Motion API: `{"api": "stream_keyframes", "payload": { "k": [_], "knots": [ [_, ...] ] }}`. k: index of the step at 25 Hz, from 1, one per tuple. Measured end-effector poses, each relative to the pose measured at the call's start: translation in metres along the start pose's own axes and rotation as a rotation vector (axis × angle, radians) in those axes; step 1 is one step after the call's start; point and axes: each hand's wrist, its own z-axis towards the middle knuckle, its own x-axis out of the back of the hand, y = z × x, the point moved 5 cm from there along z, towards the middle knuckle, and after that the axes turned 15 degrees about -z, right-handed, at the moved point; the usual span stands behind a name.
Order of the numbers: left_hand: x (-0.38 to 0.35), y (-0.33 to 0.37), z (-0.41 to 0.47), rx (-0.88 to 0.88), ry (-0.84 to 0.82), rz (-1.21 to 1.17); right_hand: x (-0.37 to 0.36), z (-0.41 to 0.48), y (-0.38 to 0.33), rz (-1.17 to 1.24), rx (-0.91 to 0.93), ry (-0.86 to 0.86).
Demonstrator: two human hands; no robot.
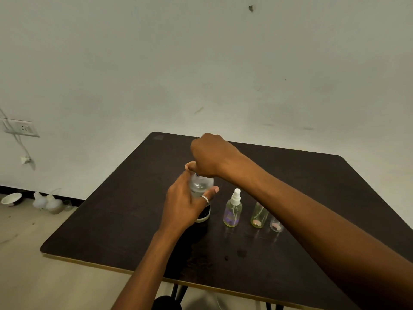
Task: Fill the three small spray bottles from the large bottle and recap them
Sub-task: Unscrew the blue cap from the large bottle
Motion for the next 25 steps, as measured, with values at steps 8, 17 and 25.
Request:
{"api": "stream_keyframes", "payload": {
  "k": [8, 17, 25],
  "knots": [
    [0.000, -0.001, 0.000, 0.031, 0.020, -0.010, -0.002, -0.002, -0.001, 0.098, 0.203, -0.054],
    [0.000, 0.003, 0.000, 0.022, 0.030, 0.012, -0.006, -0.006, 0.015, 0.064, -0.024, 0.026],
    [-0.001, 0.005, 0.000, -0.002, 0.011, -0.037, -0.008, -0.004, -0.002, 0.001, 0.056, -0.012]
  ]
}}
